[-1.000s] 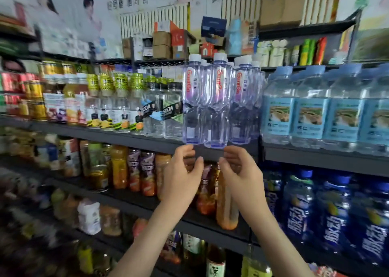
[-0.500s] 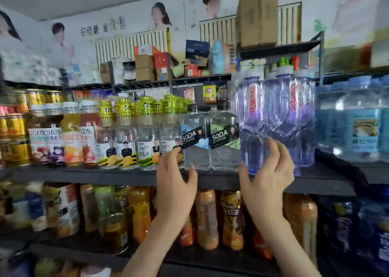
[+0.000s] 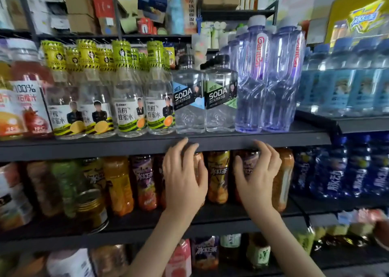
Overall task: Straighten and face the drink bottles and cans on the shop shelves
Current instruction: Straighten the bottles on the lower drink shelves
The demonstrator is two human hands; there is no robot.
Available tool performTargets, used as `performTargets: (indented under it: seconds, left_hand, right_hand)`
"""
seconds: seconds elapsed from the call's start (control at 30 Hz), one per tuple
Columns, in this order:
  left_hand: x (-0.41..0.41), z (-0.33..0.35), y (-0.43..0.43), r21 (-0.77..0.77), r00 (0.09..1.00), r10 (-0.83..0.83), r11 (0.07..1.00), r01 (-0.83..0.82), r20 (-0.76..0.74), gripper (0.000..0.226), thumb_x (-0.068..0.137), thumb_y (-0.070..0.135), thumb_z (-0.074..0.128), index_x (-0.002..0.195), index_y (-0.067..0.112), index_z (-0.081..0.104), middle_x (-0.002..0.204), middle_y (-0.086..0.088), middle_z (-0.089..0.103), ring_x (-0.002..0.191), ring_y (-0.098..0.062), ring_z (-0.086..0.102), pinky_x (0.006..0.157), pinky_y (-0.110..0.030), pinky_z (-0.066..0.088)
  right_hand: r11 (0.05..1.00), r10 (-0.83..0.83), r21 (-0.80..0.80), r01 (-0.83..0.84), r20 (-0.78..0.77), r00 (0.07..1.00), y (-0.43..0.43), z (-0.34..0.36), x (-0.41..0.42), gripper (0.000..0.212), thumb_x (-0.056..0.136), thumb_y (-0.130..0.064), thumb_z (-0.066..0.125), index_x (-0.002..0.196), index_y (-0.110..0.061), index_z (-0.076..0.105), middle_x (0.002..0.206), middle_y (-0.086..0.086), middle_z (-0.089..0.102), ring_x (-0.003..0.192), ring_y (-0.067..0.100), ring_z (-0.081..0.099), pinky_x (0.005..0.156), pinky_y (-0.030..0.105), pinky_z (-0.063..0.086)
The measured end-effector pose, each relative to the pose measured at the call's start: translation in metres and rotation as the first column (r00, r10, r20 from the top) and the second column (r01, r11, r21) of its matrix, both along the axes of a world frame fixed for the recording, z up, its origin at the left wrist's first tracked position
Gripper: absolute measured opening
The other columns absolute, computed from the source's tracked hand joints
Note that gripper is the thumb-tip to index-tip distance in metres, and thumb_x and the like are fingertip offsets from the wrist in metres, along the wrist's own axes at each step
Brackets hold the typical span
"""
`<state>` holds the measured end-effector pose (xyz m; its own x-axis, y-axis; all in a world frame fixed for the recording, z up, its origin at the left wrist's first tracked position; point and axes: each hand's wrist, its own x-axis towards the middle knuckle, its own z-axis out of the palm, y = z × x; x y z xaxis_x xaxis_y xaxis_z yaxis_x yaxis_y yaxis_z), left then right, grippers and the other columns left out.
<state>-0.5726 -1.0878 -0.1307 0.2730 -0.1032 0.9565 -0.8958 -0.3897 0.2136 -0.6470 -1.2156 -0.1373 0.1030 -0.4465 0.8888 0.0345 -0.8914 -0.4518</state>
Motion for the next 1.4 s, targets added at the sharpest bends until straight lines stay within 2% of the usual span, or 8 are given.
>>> performTargets:
  seconds: [0.17,0.33,0.5,0.63,0.77,1.1,1.3,1.4]
  left_hand:
    - [-0.015,-0.056,-0.006,0.031,0.992,-0.115,0.993,0.116,-0.048,0.029,0.087,0.014,0.055,0.116,0.012,0.056,0.124,-0.007,0.044,0.116,-0.024,0.046,0.106,-0.026,0.025]
    - [-0.027,-0.092,-0.034,0.169,0.952,-0.126,0.969,0.178,-0.281,0.031,0.084,0.014,0.061,0.115,0.012,0.060,0.118,-0.008,0.052,0.113,-0.022,0.046,0.098,-0.035,0.038]
    - [-0.043,-0.105,-0.066,0.253,0.872,-0.140,0.925,0.284,-0.469,0.033,0.085,0.013,0.065,0.118,0.011,0.059,0.111,-0.008,0.058,0.107,-0.026,0.054,0.091,-0.037,0.048]
    - [-0.050,-0.105,-0.082,0.242,0.814,-0.170,0.904,0.353,-0.555,0.031,0.090,0.017,0.060,0.121,0.014,0.056,0.116,-0.005,0.056,0.112,-0.020,0.053,0.092,-0.022,0.040]
    - [-0.054,-0.103,-0.087,0.180,0.761,-0.194,0.908,0.378,-0.619,0.032,0.092,0.019,0.058,0.123,0.016,0.054,0.119,0.000,0.056,0.107,-0.011,0.055,0.086,-0.012,0.037]
    - [-0.082,-0.081,-0.077,-0.143,0.372,-0.401,0.817,0.559,-0.837,0.042,0.085,0.035,0.068,0.122,0.029,0.052,0.116,0.012,0.062,0.107,0.001,0.058,0.094,-0.026,0.050]
    - [-0.078,-0.068,-0.033,-0.071,0.362,-0.235,0.907,0.414,-0.902,0.045,0.077,0.043,0.074,0.113,0.030,0.049,0.108,0.012,0.063,0.099,-0.001,0.059,0.084,-0.016,0.049]
    - [-0.071,-0.074,-0.002,-0.001,0.401,-0.136,0.948,0.319,-0.906,0.049,0.073,0.043,0.077,0.111,0.025,0.053,0.103,0.010,0.063,0.094,-0.003,0.060,0.077,-0.013,0.047]
  right_hand:
    - [0.966,-0.073,0.245,0.085,-0.054,0.996,-0.014,-0.065,-0.010,0.046,0.079,-0.011,0.060,0.119,-0.010,0.037,0.111,0.019,0.044,0.102,0.026,0.036,0.090,0.053,0.040]
    - [0.801,-0.083,0.571,0.179,-0.190,0.978,-0.052,-0.102,-0.032,0.065,0.076,-0.004,0.070,0.129,0.003,0.034,0.124,0.023,0.037,0.113,0.037,0.034,0.098,0.055,0.033]
    - [0.651,0.226,0.759,-0.007,-0.185,0.956,-0.097,-0.098,-0.040,0.095,0.071,-0.030,0.079,0.144,-0.014,0.019,0.134,0.009,0.048,0.119,0.028,0.051,0.097,0.047,0.046]
    - [0.754,0.174,0.646,0.115,-0.366,0.914,-0.119,-0.089,-0.039,0.064,0.073,-0.036,0.078,0.123,-0.010,0.047,0.116,0.007,0.057,0.106,0.026,0.057,0.082,0.034,0.048]
    - [0.802,0.163,0.581,0.137,-0.434,0.886,-0.125,-0.088,-0.046,0.058,0.072,-0.039,0.077,0.115,-0.010,0.052,0.109,0.008,0.061,0.098,0.025,0.060,0.082,0.039,0.052]
    - [0.789,0.471,0.601,-0.124,-0.463,0.751,-0.069,-0.081,-0.074,0.034,0.074,-0.028,0.076,0.102,-0.018,0.058,0.085,-0.011,0.065,0.073,-0.001,0.062,0.058,0.012,0.049]
    - [0.765,0.617,0.566,-0.308,-0.506,0.603,-0.020,-0.081,-0.060,0.032,0.074,-0.016,0.077,0.097,-0.020,0.054,0.079,-0.019,0.058,0.067,-0.014,0.057,0.052,0.005,0.041]
    - [0.753,0.651,0.553,-0.358,-0.540,0.534,0.007,-0.088,-0.048,0.029,0.073,-0.020,0.075,0.096,-0.022,0.056,0.082,-0.014,0.062,0.073,-0.002,0.061,0.057,0.008,0.045]
